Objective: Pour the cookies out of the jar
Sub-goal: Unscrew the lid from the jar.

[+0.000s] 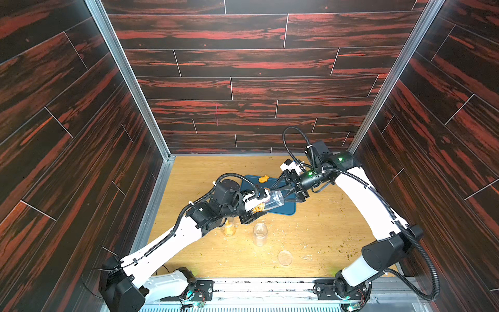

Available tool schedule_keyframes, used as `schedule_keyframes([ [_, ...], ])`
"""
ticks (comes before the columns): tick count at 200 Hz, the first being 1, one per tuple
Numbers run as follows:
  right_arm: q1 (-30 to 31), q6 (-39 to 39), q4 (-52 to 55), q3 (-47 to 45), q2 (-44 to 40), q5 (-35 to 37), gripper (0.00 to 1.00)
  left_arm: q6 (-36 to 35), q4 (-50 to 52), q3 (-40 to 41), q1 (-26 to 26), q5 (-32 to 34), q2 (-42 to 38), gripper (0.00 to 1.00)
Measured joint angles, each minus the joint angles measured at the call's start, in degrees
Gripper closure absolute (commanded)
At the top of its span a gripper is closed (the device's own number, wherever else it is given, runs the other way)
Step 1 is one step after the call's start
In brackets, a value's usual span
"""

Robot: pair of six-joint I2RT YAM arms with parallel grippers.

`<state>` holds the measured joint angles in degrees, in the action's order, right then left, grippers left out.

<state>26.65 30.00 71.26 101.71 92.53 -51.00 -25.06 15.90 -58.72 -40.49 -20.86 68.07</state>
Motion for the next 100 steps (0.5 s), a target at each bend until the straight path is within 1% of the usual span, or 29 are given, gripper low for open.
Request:
schedule_keyframes([
  [22, 0.28, 0.85, -1.07, -2.05, -0.02, -0.24, 0.17, 0.24, 0.04, 0.00, 0.07, 0.35, 0.00, 0.71],
  [41, 0.61, 1.27, -2.19, -3.02, -0.02, -0.81, 0.20, 0.55, 0.13, 0.02, 0.11, 0.50, -0.11, 0.71],
  [66, 0.72, 2.10, -3.72, -3.76, -0.07, -1.38, 0.22, 0.92, 0.44, 0.37, 0.26, 0.72, -0.44, 0.71],
  [80, 0.79, 2.58, -4.57, -3.76, -0.07, -1.42, 0.27, 1.07, 0.50, 0.59, 0.37, 0.83, -0.81, 0.71],
  [95, 0.94, 2.93, -5.40, -3.76, -0.20, -1.73, 0.28, 1.09, 0.74, 0.81, 0.42, 0.98, -1.33, 0.71],
  [100, 0.98, 3.02, -5.60, -3.76, -0.28, -1.79, 0.30, 1.09, 0.83, 0.87, 0.42, 1.01, -1.53, 0.71],
])
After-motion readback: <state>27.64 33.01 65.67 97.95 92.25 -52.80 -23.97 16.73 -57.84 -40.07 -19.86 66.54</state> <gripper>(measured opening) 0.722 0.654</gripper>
